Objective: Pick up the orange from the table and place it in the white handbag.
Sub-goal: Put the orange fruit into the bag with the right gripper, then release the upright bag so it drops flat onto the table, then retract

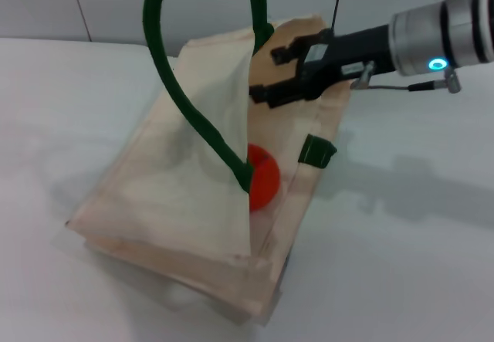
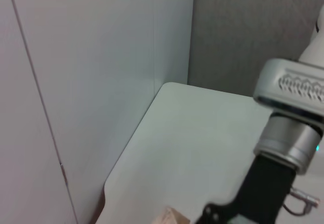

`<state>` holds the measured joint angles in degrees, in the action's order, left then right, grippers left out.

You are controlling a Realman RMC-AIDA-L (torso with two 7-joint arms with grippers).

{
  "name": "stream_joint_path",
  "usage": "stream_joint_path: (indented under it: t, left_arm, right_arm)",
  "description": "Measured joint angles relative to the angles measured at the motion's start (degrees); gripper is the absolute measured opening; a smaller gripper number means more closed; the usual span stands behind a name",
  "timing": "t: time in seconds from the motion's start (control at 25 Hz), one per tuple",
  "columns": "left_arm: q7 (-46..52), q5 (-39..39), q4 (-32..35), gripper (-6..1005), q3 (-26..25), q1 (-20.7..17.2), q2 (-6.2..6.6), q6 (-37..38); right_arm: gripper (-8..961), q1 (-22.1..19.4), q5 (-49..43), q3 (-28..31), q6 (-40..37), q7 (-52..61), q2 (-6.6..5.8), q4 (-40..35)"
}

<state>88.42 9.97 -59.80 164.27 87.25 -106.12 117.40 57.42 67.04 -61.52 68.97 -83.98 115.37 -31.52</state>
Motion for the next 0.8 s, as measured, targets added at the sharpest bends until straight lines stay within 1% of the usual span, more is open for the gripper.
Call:
stream_joint_path:
  t: [0.16,0.28,0.44,0.6,0.76,0.8]
  left_arm:
    - [-0.1,-0.1,0.0,169,0.0,-1.0,0.01,-0.2]
    - [-0.4,-0.8,0.0,169,0.0,-2.4,-0.22,-0.4]
    - [-0.1,-4.9,0.0,170,0.0,-4.6,-0.26,-0.4]
    - [-0.2,-9.2,-0.1,171,0.0,-6.6,-0.27,-0.3]
    - [-0.1,-9.8,0.0,172,0.0,-7.1,-0.33,-0.4]
    - [-0.2,-9.7,-0.1,249,0.1,-7.1,-0.39,-0.4]
  right_arm:
    - [893,-2.1,-0.1,4.7,-1.5,0.3,-0.74,-0.6]
    - [893,-4.3,-0.1,9.4,-2.9,1.8,-1.77,-1.5]
    - [892,-8.1,0.0,16.5,-3.4,2.3,-2.64,-3.9]
    - [891,-10.2,0.0,19.5,-3.4,2.0,-3.06,-4.4]
    - [891,-10.3,0.0,19.6,-3.5,1.9,-3.04,-4.4]
    - [891,-10.2,0.0,19.6,-3.5,1.9,-2.96,-4.4]
